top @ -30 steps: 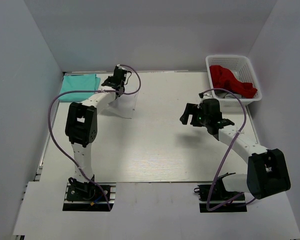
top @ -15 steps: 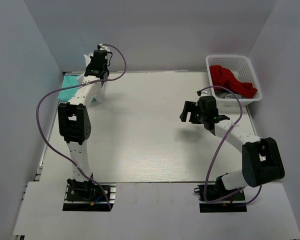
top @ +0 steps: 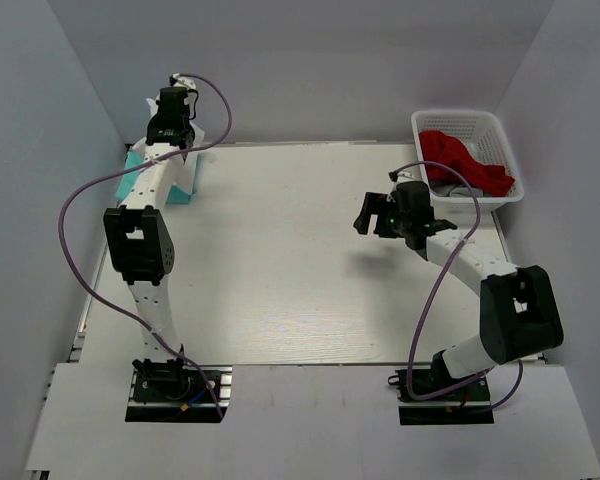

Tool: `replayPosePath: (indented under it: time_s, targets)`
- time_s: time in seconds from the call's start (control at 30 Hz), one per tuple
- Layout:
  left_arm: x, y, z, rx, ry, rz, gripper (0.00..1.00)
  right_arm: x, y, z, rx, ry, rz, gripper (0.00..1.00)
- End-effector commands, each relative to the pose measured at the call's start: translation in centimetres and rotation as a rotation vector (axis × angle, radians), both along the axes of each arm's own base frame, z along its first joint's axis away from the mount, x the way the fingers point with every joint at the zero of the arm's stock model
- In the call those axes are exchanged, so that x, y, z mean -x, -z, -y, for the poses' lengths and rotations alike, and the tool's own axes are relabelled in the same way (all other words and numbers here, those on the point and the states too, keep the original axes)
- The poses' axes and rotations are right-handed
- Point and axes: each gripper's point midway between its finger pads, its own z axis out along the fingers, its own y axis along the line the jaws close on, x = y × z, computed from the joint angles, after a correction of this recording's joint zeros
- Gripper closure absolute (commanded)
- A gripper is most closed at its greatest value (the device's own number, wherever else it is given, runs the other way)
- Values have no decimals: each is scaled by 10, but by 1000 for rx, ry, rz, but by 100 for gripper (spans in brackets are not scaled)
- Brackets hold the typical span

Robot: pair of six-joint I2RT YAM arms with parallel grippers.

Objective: Fold and stack the t-shirts
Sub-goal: Put the neatly folded tshirt into the corner of the board with the left arm

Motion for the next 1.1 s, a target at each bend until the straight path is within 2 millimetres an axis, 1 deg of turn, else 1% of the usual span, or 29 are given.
replayPosePath:
  time_s: [0.0,0.03,0.07,0.13,0.17,0.2,0.23,0.27,0.3,0.37,0.4,0.43,0.47,0.5,0.53,0.57,0.6,0.63,0.67,0.7,0.77,0.8,0.83,0.87,0.9,0.93,1.0,1.03,1.07]
  targets:
    - [-5,-12,-8,23,5,43,100,-15,-22,-5,-19,-7,55,10]
    - [-7,0,-16,22,-9,24,100,-11,-18,-2,-3,-5,31,10]
    - [-10,4,-16,30,-13,24,100,-13,-21,-1,-2,3,31,10]
    - [-13,8,-32,43,-47,21,100,-14,-23,-1,4,4,33,10]
    - [-15,19,-32,50,-51,0,100,-14,-24,1,7,12,34,10]
    - [-14,16,-40,50,-64,9,100,-15,-24,0,9,12,36,10]
    - [-15,24,-47,54,-70,-4,100,-16,-26,0,11,13,42,10]
    - [-19,25,-45,67,-63,3,100,-16,-27,2,11,18,40,10]
    - [-19,25,-54,67,-78,6,100,-17,-28,2,16,20,44,10]
    - [-16,37,-67,49,-124,-3,100,-18,-28,3,25,22,41,10]
    - [-16,35,-75,24,-176,20,100,-19,-30,4,24,28,45,10]
    - [-16,45,-84,12,-195,8,100,-19,-29,4,27,26,43,10]
    - [-16,45,-93,3,-222,19,98,-20,-30,3,25,26,42,10]
    - [-12,49,-99,-10,-268,15,89,-19,-30,1,25,20,39,10]
    - [-11,48,-108,-16,-295,27,66,-19,-29,2,25,24,34,10]
    - [-12,52,-110,-16,-314,32,55,-20,-31,2,19,28,34,10]
    - [-9,52,-114,-32,-347,33,38,-19,-29,3,22,31,27,10]
    - [-8,52,-123,-38,-370,36,11,-19,-34,1,15,25,35,10]
    - [-9,51,-124,-38,-387,48,0,-18,-36,2,12,29,38,10]
    - [-6,46,-127,-50,-413,58,0,-17,-37,3,11,32,39,10]
    - [-6,34,-128,-39,-430,106,0,-14,-40,2,5,23,42,10]
    - [-6,23,-122,-30,-423,132,0,-12,-48,2,-1,21,61,10]
    - [-4,18,-121,-30,-423,131,0,-9,-48,2,-5,20,61,10]
    - [-6,10,-112,-13,-405,153,0,-8,-51,2,-9,15,68,10]
    - [-4,8,-110,6,-399,156,0,-7,-62,2,-24,16,100,10]
    - [2,-9,-100,32,-374,164,0,-1,-58,2,-25,10,93,10]
    - [5,-10,-82,165,-324,177,0,5,-64,1,-50,1,111,10]
    - [15,-16,-69,240,-281,148,0,9,-66,1,-56,-3,122,10]
    - [20,-20,-60,344,-304,187,0,15,-67,0,-74,-10,124,10]
